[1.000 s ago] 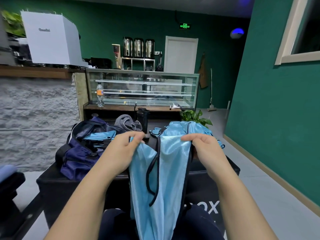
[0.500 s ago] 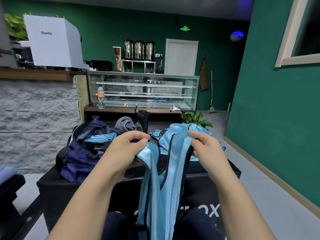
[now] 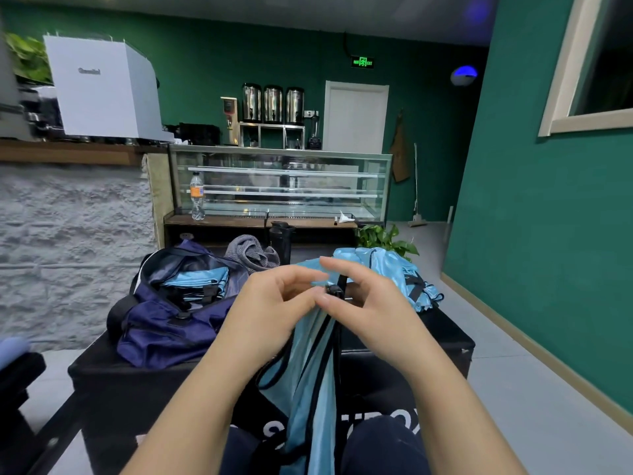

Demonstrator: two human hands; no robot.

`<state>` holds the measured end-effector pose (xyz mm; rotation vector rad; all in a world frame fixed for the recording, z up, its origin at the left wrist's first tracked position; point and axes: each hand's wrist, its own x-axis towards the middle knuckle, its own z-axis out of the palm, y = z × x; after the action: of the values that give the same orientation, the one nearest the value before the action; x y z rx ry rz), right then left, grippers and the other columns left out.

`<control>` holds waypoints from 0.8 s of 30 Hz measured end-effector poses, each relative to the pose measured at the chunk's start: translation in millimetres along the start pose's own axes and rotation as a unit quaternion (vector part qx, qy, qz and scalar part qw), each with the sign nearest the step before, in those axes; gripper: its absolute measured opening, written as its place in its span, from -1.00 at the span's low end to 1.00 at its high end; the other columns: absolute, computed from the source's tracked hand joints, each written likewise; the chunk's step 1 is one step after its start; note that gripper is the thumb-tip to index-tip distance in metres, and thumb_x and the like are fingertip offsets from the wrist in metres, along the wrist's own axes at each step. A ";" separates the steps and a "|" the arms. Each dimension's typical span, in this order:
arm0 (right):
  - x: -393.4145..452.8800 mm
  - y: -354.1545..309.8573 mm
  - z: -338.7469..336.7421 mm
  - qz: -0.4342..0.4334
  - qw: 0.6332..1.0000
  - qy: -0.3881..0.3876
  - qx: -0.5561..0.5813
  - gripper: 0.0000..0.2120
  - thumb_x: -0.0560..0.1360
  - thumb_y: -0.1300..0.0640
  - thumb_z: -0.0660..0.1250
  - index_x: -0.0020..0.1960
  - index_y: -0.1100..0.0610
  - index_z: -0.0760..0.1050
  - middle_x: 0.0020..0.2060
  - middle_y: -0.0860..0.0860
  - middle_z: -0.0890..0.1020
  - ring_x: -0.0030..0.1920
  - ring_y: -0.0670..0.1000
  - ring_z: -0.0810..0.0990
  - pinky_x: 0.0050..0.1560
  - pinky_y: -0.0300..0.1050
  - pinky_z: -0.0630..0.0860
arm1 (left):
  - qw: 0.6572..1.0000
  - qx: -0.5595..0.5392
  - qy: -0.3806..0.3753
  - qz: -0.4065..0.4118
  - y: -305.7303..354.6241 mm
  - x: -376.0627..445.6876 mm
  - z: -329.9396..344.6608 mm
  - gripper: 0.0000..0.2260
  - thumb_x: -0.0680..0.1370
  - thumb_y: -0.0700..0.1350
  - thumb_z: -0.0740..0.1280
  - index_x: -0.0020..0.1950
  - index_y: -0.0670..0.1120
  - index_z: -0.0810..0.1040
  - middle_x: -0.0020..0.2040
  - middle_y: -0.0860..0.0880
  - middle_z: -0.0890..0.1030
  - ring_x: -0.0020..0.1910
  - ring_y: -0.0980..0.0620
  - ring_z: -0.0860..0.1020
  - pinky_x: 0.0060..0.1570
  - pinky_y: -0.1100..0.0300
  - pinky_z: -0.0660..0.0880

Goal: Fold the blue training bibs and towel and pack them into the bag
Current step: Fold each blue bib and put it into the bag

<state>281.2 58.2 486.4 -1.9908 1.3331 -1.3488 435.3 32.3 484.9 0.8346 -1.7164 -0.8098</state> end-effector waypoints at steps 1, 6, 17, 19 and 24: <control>0.2 0.7 1.0 0.002 1.000 0.003 0.002 -0.63 0.50 0.05 0.39 0.29 -0.11 0.48 0.19 -0.23 0.55 0.17 -0.21 0.52 0.29 -0.17 0.41 | 0.998 0.047 0.021 0.026 -0.4 0.3 -0.5 -0.83 0.50 -0.21 0.40 -0.15 0.08 0.63 -0.25 0.16 0.67 -0.24 0.24 0.60 -0.15 0.36 0.48; 0.9 1.2 0.3 0.005 1.000 -0.001 0.003 -0.69 0.53 0.09 0.35 0.27 -0.05 0.53 -0.01 -0.28 0.60 -0.03 -0.23 0.58 0.12 -0.26 0.47 | 0.959 0.245 0.076 0.122 -1.8 0.5 -2.2 -0.90 0.52 -0.05 0.38 -0.16 -0.04 0.60 -0.37 0.13 0.54 -0.32 0.15 0.48 -0.29 0.30 0.33; 1.2 2.6 4.9 -0.009 0.999 -0.003 0.046 -0.70 0.49 0.28 0.39 0.19 0.06 0.59 -0.23 -0.37 0.62 -0.14 -0.35 0.57 -0.03 -0.45 0.43 | 0.936 0.277 0.127 0.178 -7.7 2.8 1.5 -0.79 0.48 0.18 0.15 -0.22 0.10 0.44 -0.26 0.18 0.49 -0.14 0.05 0.42 -0.07 -0.06 0.42; 0.8 1.6 4.6 -0.013 0.998 0.008 0.055 -0.71 0.50 0.36 0.33 0.15 0.12 0.61 -0.28 -0.38 0.61 -0.18 -0.37 0.57 -0.08 -0.50 0.41 | 0.945 0.260 0.109 0.167 -6.5 1.5 2.5 -0.82 0.50 0.20 0.15 -0.24 0.16 0.32 -0.33 0.21 0.44 -0.23 0.18 0.38 -0.10 0.04 0.34; -0.3 2.1 0.4 -0.003 0.998 0.005 0.056 -0.66 0.52 0.39 0.27 0.19 0.08 0.56 -0.56 -0.36 0.45 -0.42 -0.31 0.45 -0.30 -0.51 0.33 | 0.971 0.197 0.055 0.125 -8.5 0.1 2.5 -0.75 0.52 0.01 0.38 -0.26 0.07 0.34 -0.39 0.20 0.46 -0.38 0.21 0.38 -0.36 0.34 0.27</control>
<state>280.5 57.4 484.4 -1.9169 1.2282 -1.4075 434.1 28.0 477.3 0.8815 -1.8648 -0.2500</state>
